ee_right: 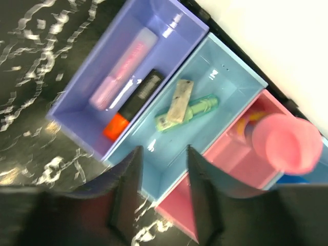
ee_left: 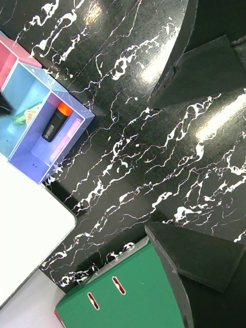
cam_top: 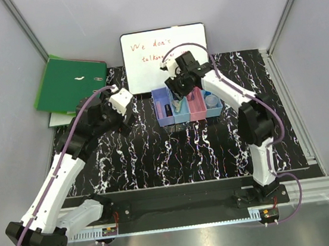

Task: Sort the stationery into containers
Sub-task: Reset both arms

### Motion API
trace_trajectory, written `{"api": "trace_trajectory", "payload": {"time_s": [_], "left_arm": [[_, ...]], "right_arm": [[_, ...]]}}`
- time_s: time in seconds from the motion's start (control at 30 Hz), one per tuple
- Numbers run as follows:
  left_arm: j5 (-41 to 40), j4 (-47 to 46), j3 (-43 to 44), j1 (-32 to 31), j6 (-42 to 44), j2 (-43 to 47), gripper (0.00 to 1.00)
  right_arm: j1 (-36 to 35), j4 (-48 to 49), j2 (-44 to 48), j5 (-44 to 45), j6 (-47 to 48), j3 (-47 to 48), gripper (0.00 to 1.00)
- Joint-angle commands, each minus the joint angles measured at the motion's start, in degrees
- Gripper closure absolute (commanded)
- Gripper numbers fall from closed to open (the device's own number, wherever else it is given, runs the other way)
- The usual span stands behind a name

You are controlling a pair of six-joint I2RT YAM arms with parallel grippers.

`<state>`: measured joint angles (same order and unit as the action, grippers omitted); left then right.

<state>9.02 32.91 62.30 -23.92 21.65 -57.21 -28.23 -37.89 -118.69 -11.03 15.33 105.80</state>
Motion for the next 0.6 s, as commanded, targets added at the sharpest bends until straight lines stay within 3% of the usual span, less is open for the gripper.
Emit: {"api": "trace_trajectory", "payload": {"time_s": [0.0,0.03,0.13,0.37,0.47,0.5,0.57], "left_arm": [[0.7,-1.8,1.6,0.1,1.0,0.7,0.01],[0.5,-1.7,1.8,0.1,1.2,0.7,0.01],[0.3,-1.1,2.2,0.1,1.3,0.8,0.01],[0.2,-0.4,-0.6,0.1,-0.6,1.7,0.01],[-1.6,0.5,-2.6,0.1,1.3,3.9,0.01],[-2.4,0.6,-3.1,0.1,1.0,4.8,0.01],[-3.3,1.4,-3.3,0.1,0.5,5.6,0.01]], "right_arm": [[-2.3,-1.7,9.5,2.3,5.8,-3.2,0.62],[-2.4,-1.8,10.5,2.8,7.2,-3.9,0.78],[-2.5,-3.2,14.9,4.1,9.4,-5.4,0.97],[-2.5,-7.2,26.8,10.5,16.2,-11.5,1.0],[-2.5,-7.4,34.7,12.6,17.2,-16.6,0.78],[-2.5,-8.4,38.7,12.6,17.1,-17.6,0.52],[-2.5,-10.4,42.1,12.4,16.4,-19.1,0.29]]}}
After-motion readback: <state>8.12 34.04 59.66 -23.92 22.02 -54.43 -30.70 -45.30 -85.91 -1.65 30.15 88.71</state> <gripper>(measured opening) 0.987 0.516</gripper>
